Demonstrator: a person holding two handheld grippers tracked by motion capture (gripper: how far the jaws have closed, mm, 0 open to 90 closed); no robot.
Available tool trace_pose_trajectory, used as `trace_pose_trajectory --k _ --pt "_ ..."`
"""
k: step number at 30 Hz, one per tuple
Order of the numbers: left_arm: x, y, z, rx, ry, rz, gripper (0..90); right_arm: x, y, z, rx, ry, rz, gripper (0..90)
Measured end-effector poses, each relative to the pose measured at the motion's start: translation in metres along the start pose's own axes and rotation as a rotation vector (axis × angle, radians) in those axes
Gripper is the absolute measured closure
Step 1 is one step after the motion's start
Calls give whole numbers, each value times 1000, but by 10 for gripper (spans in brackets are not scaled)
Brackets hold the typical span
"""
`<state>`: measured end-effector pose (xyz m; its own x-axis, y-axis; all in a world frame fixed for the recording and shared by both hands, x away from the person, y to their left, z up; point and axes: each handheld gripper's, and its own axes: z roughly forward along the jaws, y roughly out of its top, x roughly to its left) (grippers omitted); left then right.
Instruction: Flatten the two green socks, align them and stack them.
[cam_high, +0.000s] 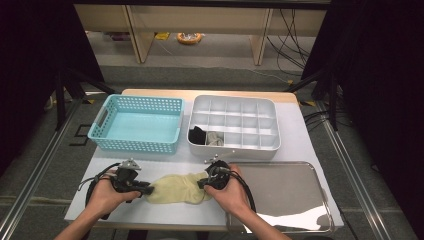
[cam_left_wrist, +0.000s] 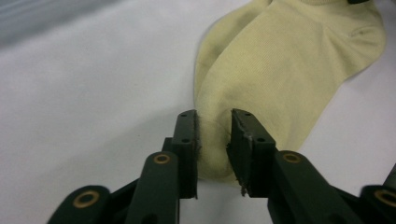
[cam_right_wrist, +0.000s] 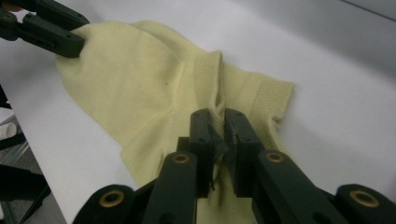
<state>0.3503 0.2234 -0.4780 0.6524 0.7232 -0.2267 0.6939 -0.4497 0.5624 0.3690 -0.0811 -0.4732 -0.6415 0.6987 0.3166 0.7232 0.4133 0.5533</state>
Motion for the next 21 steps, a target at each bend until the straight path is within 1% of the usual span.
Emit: trace_pose_trajectory --k 1,2,3,5,6,7,8,9,10,11,12,13,14,15,16,17,19,20,21 --pt "1 1 -2 18 7 23 752 1 0 -1 1 -4 -2 833" --pt "0 1 -2 13 11 24 772 1 0 -1 -2 13 0 835" --pt "0 2 -4 18 6 42 789 3 1 -4 0 13 5 835" --pt "-2 3 -7 12 6 44 817 4 1 -7 -11 17 6 835" --pt "-2 4 -9 7 2 44 825 4 1 -9 -16 3 -7 835" --pt "-3 5 -11 15 1 53 831 6 1 -10 -28 -6 5 834" --pt "-4 6 -11 0 0 48 835 8 1 -13 -13 -4 29 834" --pt "-4 7 -13 7 -1 62 839 7 1 -13 -37 9 9 834" --pt "-6 8 -14 -2 0 56 841 7 1 -16 -30 6 23 834" --pt "-6 9 -15 -13 -1 60 842 8 1 -18 -33 6 30 834" --pt "-8 10 -16 -9 -3 59 843 8 1 -20 -42 11 19 834" --pt "-8 12 -18 -5 -6 72 844 7 1 -23 -43 2 22 834" --pt "-8 13 -17 -18 -10 70 844 7 1 -26 -51 5 23 834" --pt "-9 16 -18 -17 -6 75 843 6 1 -29 -51 -10 37 834" --pt "-10 18 -19 -10 -6 83 842 5 1 -32 -60 -4 29 834" --pt "-10 20 -17 -18 -7 88 842 4 1 -34 -59 -4 41 834" --pt "-12 27 -16 -1 -1 110 840 2 0 -38 -67 -16 44 833" --pt "-13 30 -14 1 -1 112 839 0 0 -39 -72 -18 32 834" --pt "-13 33 -12 9 -3 122 838 -2 0 -40 -69 -19 35 833"
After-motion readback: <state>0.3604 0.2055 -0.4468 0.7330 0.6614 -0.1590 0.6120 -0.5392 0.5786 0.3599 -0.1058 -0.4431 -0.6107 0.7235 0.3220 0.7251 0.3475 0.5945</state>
